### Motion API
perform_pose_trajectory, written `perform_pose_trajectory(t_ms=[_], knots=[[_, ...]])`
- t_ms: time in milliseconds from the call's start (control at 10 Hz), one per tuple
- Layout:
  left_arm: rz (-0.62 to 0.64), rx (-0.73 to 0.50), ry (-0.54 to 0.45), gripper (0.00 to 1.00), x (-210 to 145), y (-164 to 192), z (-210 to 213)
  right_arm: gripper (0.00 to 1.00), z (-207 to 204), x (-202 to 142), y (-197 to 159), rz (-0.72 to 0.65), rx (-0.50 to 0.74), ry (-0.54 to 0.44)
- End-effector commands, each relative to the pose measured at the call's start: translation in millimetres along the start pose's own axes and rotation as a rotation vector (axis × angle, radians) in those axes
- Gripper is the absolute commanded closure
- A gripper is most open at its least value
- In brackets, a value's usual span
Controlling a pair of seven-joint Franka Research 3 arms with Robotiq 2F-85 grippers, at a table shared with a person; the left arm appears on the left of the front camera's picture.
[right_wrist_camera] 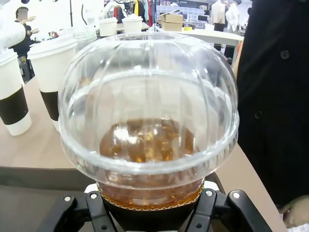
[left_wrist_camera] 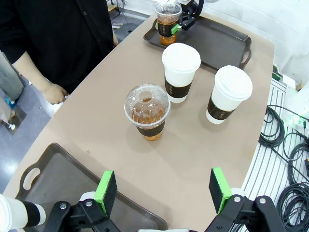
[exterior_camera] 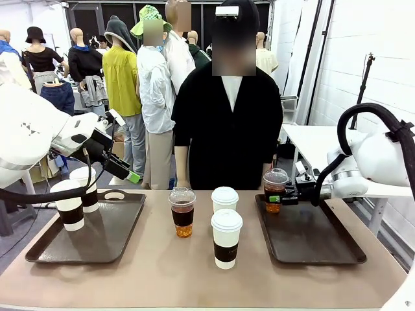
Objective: Distribute the coffee onto the tray.
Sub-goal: Pick up one iced Americano and place it on the right Handle tray.
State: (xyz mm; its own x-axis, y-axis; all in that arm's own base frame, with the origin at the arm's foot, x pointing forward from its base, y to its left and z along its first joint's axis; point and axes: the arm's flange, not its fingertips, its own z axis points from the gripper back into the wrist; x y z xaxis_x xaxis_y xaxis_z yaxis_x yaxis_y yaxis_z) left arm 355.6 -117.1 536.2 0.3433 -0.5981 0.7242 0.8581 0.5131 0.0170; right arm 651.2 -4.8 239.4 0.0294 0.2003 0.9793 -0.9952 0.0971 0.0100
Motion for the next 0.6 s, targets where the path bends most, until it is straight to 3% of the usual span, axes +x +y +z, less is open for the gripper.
perform_pose_trajectory(t_ms=[0,200,500], knots=[[-0.004,-0.013,-0.01,0.0,-0.5,2.3,0.8,0.36,-4.1,4.2,-8.8,-0.029,-0.012,-0.026],[-0.004,-0.013,-0.01,0.0,-0.5,2.3,0.8,0.0,-3.7,3.5,-8.5,-0.043,-0.005,-0.02],[-0.004,-0.013,-0.01,0.0,-0.5,2.3,0.8,0.0,-1.2,2.7,-4.7,-0.056,-0.012,-0.023]])
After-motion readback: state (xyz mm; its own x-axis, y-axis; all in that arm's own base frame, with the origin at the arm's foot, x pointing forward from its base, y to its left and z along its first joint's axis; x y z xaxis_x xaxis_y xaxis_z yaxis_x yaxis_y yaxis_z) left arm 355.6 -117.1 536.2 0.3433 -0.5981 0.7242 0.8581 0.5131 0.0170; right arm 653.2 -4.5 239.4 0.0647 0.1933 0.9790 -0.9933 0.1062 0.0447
